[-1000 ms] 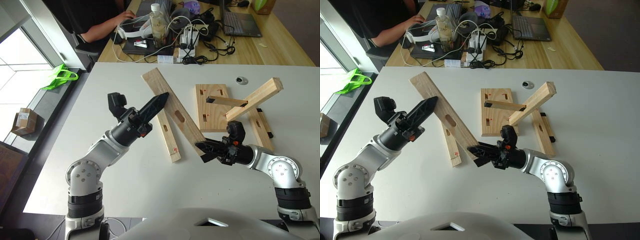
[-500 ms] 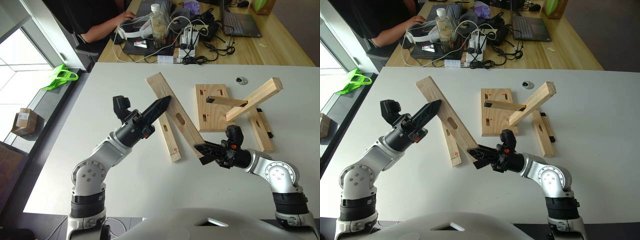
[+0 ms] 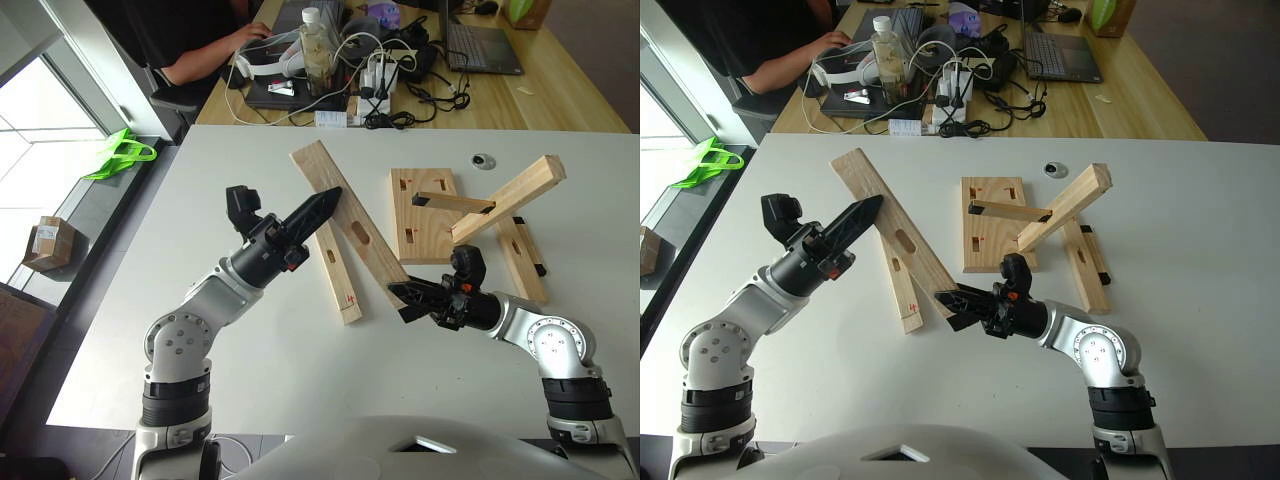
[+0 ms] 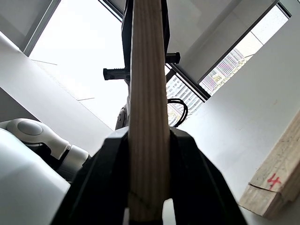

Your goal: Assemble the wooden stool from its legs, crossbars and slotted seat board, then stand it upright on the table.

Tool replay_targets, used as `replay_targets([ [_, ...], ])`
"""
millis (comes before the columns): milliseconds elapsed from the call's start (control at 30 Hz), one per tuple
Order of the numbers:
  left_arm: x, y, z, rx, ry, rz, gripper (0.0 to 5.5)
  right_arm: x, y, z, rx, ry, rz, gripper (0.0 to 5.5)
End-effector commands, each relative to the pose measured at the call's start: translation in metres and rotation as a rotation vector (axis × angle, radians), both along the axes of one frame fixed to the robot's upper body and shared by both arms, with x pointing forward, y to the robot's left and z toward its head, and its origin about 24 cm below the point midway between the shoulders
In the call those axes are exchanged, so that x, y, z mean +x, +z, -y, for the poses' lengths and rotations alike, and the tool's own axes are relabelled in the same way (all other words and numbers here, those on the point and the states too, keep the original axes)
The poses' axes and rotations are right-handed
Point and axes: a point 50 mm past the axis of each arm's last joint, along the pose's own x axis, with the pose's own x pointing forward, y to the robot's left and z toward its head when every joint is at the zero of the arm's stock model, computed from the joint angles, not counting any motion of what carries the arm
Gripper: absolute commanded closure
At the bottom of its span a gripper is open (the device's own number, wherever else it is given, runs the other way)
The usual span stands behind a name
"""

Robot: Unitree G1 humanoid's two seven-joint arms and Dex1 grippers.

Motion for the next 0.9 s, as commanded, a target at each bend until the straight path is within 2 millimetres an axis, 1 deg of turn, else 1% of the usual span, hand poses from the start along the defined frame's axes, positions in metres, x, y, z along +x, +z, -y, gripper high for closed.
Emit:
replay_targets([
  [33,-0.0081,-0.0071,0.0126,0.043,-0.122,-0.037,4.28,0.0157,0.0086,0.0016,-0.043,-0.074,0.069,4.49],
  [233,-0.0096,-0.0053,0.0109,0.015,-0.128,-0.033,4.28,0.0154,0.0085,0.0014,-0.044,-0.073,0.065,4.49],
  [600,-0.0092,-0.0079,0.0124,0.047,-0.116,-0.047,4.28,0.0153,0.0091,0.0020,-0.044,-0.073,0.064,4.49],
  [900,-0.0080,-0.0081,0.0130,0.040,-0.123,-0.057,4.28,0.0164,0.0093,0.0022,-0.044,-0.070,0.066,4.49],
])
